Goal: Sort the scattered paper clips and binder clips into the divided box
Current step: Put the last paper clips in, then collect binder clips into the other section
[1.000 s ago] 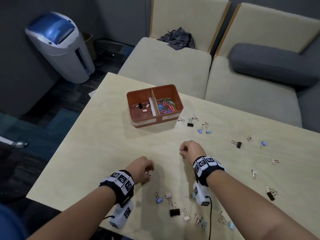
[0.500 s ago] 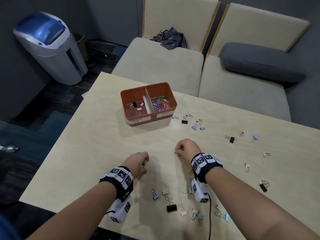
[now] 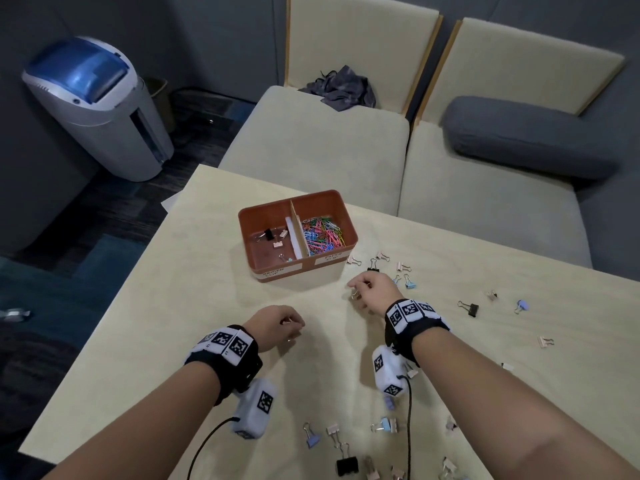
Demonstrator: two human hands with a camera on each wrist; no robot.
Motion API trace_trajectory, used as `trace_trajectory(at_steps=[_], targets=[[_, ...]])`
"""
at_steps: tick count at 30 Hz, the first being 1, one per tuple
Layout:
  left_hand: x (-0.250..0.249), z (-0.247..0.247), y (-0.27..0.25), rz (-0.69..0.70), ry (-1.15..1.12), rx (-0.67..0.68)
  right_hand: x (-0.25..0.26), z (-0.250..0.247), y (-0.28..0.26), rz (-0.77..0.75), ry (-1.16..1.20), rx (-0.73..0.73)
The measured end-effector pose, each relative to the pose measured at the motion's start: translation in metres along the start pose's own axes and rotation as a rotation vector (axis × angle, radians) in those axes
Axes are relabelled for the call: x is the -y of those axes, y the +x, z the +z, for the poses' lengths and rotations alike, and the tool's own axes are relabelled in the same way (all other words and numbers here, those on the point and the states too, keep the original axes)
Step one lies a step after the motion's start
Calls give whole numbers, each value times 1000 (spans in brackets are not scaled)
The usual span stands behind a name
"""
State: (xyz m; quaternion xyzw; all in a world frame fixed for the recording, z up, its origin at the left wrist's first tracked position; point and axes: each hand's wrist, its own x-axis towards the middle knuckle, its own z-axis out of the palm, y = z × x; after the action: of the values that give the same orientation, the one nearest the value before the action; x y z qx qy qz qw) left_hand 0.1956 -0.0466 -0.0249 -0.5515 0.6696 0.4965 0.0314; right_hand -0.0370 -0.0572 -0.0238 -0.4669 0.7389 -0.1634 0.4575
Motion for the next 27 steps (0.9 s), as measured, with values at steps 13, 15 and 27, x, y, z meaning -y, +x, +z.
trace_trajectory(at_steps=[13,15,27], targets=[[2,-9,21,-110,-268,83,15,-6,65,-35,-364,-102],[1,-9,21,-118,-268,79,17,-4,68,-38,-373,-108],[-9,-1,15,-92,-204,78,-16,-20,35,-127,-102,-114]])
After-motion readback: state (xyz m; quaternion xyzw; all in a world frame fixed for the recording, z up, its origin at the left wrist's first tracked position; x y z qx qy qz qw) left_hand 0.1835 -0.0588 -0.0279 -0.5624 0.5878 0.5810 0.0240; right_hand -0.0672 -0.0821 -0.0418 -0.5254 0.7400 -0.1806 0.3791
